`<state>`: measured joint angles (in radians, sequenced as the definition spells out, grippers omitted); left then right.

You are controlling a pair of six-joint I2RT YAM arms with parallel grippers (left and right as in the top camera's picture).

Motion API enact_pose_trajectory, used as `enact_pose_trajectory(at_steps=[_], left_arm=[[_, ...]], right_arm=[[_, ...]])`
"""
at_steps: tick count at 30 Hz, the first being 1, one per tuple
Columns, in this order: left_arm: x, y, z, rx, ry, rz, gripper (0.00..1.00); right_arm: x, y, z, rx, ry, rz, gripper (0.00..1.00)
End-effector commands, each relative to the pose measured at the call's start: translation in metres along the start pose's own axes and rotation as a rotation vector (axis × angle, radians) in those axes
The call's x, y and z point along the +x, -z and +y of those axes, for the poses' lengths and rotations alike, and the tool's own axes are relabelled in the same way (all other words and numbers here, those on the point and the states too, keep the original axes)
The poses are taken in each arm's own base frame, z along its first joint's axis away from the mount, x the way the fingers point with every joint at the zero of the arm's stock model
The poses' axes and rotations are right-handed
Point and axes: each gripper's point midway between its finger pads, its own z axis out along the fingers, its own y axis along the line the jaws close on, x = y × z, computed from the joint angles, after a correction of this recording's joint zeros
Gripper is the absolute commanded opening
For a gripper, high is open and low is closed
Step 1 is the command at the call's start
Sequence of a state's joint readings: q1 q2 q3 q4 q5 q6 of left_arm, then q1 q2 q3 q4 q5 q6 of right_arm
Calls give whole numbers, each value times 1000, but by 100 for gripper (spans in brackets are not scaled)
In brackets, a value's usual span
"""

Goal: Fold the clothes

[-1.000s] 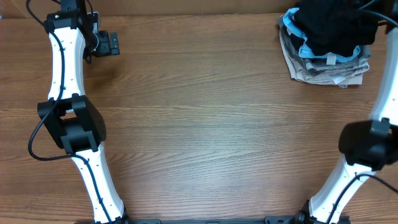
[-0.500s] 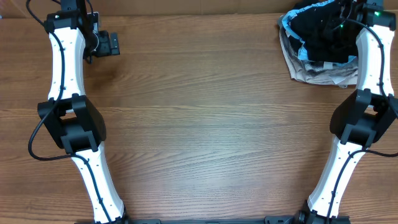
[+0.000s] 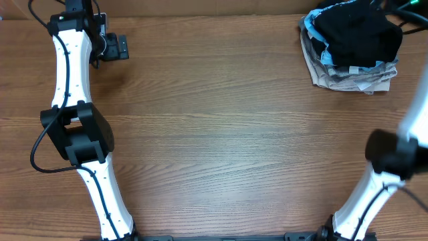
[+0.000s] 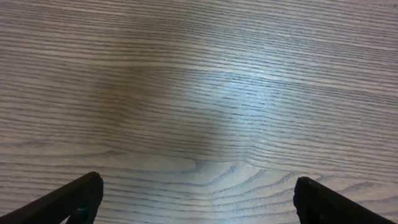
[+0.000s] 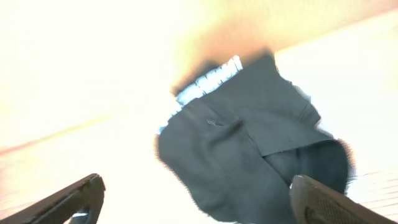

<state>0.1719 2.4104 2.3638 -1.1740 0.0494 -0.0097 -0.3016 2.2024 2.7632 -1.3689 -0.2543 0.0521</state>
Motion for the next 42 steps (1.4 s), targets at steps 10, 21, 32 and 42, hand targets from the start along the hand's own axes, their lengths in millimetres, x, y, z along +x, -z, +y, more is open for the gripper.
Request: enact_pose_trajectory(at_steps=[10,21,32,42], left_arm=[[3,-5,-3,12,15,11,100],[3,-5,-3,11,15,11,100],[3,-5,-3,11,15,11,100],[3,-5,-3,11,15,11,100]], right_arm=[[-21,182,72,-85,103,-284,100],[25,170,63,-61,59,-88,100],[17,194,103,-63,162,-198,100],[18,208,147,-153,251,-336,100]])
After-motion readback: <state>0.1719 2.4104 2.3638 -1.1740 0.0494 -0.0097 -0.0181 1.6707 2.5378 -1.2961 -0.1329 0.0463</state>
